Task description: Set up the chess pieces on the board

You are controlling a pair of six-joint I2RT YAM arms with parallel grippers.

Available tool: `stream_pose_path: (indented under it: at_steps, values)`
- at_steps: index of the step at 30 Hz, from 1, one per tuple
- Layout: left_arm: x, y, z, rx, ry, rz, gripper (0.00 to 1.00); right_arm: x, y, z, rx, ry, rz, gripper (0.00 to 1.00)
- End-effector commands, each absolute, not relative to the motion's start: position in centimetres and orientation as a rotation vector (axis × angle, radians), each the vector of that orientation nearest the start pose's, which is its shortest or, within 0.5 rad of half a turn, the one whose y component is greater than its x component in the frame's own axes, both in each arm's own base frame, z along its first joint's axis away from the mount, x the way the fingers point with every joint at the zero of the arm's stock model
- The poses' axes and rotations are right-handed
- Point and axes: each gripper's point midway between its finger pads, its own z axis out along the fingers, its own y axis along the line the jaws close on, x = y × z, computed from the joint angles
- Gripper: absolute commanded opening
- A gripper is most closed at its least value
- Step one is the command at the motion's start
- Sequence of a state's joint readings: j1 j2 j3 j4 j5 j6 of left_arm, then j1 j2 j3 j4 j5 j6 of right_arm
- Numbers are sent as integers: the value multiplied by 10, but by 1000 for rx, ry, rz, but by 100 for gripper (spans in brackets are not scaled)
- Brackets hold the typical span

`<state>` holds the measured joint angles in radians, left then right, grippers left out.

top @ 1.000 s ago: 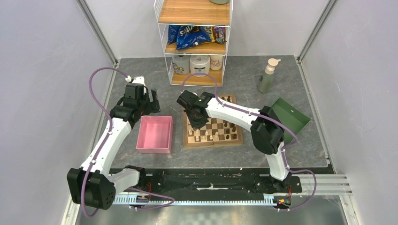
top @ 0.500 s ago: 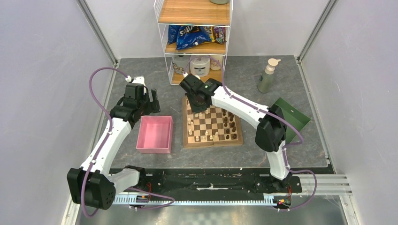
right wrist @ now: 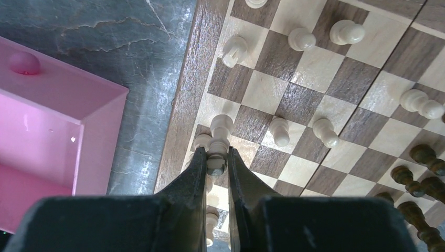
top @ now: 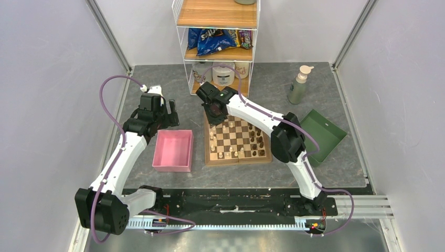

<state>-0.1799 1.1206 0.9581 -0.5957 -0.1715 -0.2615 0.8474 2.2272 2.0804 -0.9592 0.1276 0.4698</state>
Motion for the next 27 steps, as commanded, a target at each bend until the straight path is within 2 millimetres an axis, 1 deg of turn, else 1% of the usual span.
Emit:
stream_pose_path:
  at_steps: [1,10,23,25,27]
  values:
    - [314,-38,182,-205,2265,-57,94,346,395,113,-475,2615,312,13]
    - [314,-39,181,-202,2269,-61,94,348,400,98,-478,2634,313,14]
    - [314,-39,178,-202,2278,-60,94,345,406,90,-483,2649,346,16]
    - [314,-40,178,-200,2280,-63,94,345,405,89,-485,2651,344,18]
    - [314,-40,177,-198,2284,-67,94,345,405,91,-485,2647,345,23]
